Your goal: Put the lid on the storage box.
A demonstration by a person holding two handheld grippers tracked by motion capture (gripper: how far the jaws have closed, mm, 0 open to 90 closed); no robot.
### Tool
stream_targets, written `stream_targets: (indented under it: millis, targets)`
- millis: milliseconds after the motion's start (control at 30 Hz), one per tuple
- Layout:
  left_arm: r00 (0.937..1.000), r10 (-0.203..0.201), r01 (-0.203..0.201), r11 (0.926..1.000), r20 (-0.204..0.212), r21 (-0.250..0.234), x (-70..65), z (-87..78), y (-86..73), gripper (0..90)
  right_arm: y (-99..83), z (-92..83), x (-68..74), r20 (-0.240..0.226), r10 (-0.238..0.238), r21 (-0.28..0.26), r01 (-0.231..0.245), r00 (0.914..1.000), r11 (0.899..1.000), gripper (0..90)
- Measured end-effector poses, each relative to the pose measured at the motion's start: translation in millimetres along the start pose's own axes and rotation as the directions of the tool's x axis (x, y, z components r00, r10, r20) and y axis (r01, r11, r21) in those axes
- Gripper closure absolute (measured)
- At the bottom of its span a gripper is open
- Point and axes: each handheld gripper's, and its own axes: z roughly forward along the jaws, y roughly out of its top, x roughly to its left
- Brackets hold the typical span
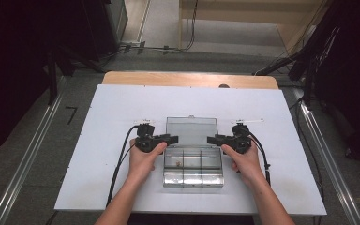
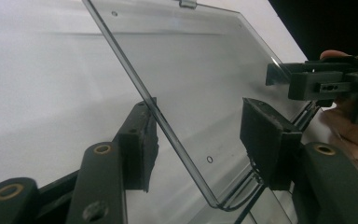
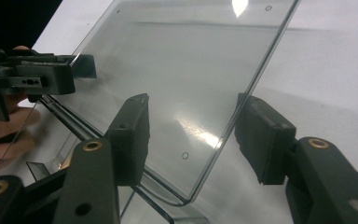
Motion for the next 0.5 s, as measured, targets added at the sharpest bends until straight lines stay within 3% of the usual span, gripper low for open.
stream_targets:
  millis: [500]
  targets:
    - [0.999,0.04,-0.04,0.9985,0.021,-0.037,-4.2,-7.5,2.2,58.0,1.0,-7.7,3.6,-0.022,-0.038,-0.035,0.037,0.9991,0.999,54.5]
